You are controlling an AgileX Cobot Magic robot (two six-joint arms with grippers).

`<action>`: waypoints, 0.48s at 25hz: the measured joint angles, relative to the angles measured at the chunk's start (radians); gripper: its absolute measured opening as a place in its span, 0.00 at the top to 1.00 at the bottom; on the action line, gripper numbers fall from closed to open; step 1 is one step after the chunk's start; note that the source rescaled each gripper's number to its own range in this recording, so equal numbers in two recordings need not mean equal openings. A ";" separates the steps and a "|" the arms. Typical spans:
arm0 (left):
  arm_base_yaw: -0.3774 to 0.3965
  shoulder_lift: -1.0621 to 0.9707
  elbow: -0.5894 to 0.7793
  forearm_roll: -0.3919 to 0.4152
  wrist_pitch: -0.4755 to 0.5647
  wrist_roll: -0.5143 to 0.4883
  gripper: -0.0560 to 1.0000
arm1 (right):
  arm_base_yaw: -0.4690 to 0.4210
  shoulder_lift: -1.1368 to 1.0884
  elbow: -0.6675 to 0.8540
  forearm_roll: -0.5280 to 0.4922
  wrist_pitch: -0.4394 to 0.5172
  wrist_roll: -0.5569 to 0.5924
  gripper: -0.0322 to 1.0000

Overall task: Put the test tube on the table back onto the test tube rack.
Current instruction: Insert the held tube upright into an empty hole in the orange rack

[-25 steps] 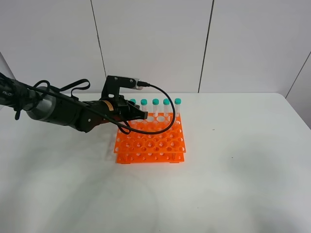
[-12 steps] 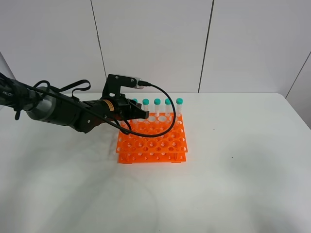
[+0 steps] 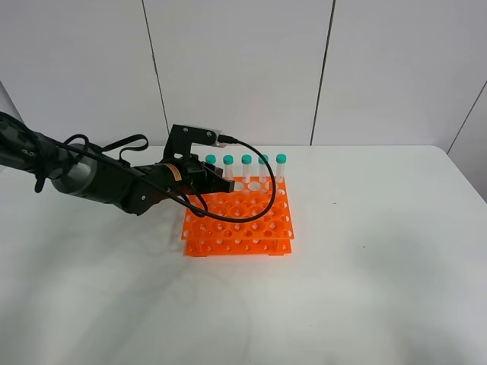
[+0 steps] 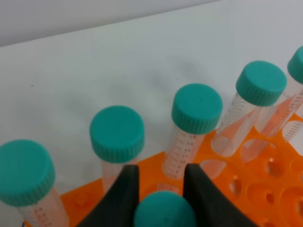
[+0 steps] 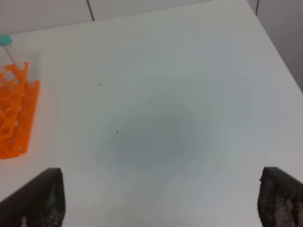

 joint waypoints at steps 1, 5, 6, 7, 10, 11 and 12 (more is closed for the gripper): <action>0.000 0.000 0.000 0.000 -0.003 0.000 0.95 | 0.000 0.000 0.000 0.000 0.000 0.000 0.14; 0.000 0.004 0.000 0.000 -0.011 0.000 0.95 | 0.000 0.000 0.000 0.000 0.000 0.000 0.14; 0.000 0.004 0.000 0.000 -0.012 0.000 0.95 | 0.000 0.000 0.000 0.000 0.000 0.000 0.14; 0.000 0.004 0.000 0.000 -0.013 0.000 0.95 | 0.000 0.000 0.000 0.000 0.000 0.000 0.14; 0.000 0.004 0.000 0.000 -0.014 0.000 0.95 | 0.000 0.000 0.000 0.000 0.000 0.000 0.14; 0.000 0.004 0.000 0.000 -0.014 0.000 0.95 | 0.000 0.000 0.000 0.000 0.000 0.000 0.14; 0.000 0.004 0.000 0.000 -0.014 0.000 0.93 | 0.000 0.000 0.000 0.000 0.000 0.000 0.14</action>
